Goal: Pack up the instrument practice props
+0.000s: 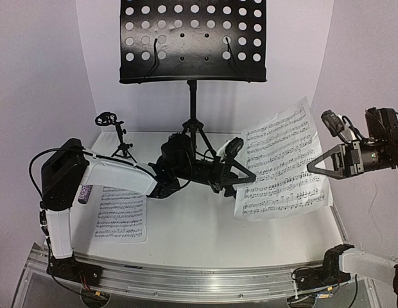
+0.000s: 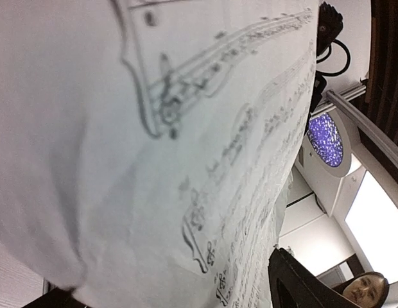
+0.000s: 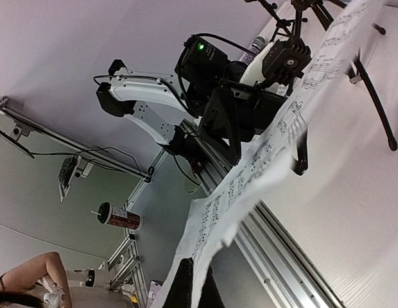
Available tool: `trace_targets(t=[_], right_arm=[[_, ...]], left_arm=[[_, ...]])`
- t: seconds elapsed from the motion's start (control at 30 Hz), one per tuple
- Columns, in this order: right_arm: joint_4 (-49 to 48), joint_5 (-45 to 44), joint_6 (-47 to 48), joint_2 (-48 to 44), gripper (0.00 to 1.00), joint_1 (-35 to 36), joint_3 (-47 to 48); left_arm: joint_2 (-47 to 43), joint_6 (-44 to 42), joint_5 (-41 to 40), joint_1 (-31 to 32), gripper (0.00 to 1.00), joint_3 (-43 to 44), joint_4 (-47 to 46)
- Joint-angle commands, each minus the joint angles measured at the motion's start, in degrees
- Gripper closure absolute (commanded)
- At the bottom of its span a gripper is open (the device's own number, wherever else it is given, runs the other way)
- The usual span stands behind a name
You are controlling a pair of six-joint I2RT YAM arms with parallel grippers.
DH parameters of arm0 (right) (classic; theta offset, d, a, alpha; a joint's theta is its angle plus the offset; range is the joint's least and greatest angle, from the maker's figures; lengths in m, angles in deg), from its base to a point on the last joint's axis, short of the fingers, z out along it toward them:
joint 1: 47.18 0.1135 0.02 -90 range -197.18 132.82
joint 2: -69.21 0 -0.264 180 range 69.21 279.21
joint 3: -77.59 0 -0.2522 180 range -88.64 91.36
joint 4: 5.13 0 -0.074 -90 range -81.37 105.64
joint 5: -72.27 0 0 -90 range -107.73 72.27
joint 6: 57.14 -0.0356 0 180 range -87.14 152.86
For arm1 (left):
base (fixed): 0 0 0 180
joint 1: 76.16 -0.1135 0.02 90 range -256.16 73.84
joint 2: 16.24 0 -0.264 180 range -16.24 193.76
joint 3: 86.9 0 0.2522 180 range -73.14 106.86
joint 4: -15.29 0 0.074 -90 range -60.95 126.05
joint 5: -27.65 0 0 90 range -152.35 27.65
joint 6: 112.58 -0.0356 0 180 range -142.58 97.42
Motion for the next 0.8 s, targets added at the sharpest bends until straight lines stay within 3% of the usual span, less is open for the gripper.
trace_targets(t=[0.0, 0.03, 0.13, 0.17, 0.23, 0.4, 0.57, 0.7, 0.77], right_arm=[[0.7, 0.6, 1.6, 0.1, 1.00, 0.1, 1.3], [0.7, 0.6, 1.6, 0.0, 1.00, 0.1, 1.2], [0.7, 0.4, 1.2, -0.2, 1.00, 0.1, 0.6], [0.6, 0.2, 1.0, -0.2, 1.00, 0.1, 0.2], [0.5, -0.2, 0.3, -0.3, 1.00, 0.1, -0.6], [0.5, -4.1, -2.0, -0.4, 0.95, 0.1, -3.3], [0.2, -5.0, -3.6, -0.5, 0.91, 0.1, -6.1], [0.3, -11.7, -6.1, 0.2, 0.40, 0.1, -5.8], [0.5, -14.3, -6.9, 0.1, 0.26, 0.1, -6.1]], left_arm=[[-0.9, 1.2, -1.2, -0.3, 0.25, -0.4, -1.7], [-1.1, 1.1, -1.5, -0.2, 0.36, -0.6, -1.4], [-1.6, 0.6, -2.1, -0.4, 0.90, -0.9, -0.2], [-1.8, 0.4, -2.3, -0.3, 0.99, -1.0, 0.6], [-2.4, -0.5, -3.7, -0.3, 1.00, -1.1, 3.1], [-7.2, -5.4, -11.9, -1.6, 1.00, -4.6, 21.7], [-11.9, -14.6, -13.5, -3.2, 1.00, -6.5, 27.3], [-12.6, -27.0, -15.1, -5.6, 1.00, -3.0, 44.9], [-14.0, -36.2, -16.6, -8.4, 1.00, -1.5, 57.9]])
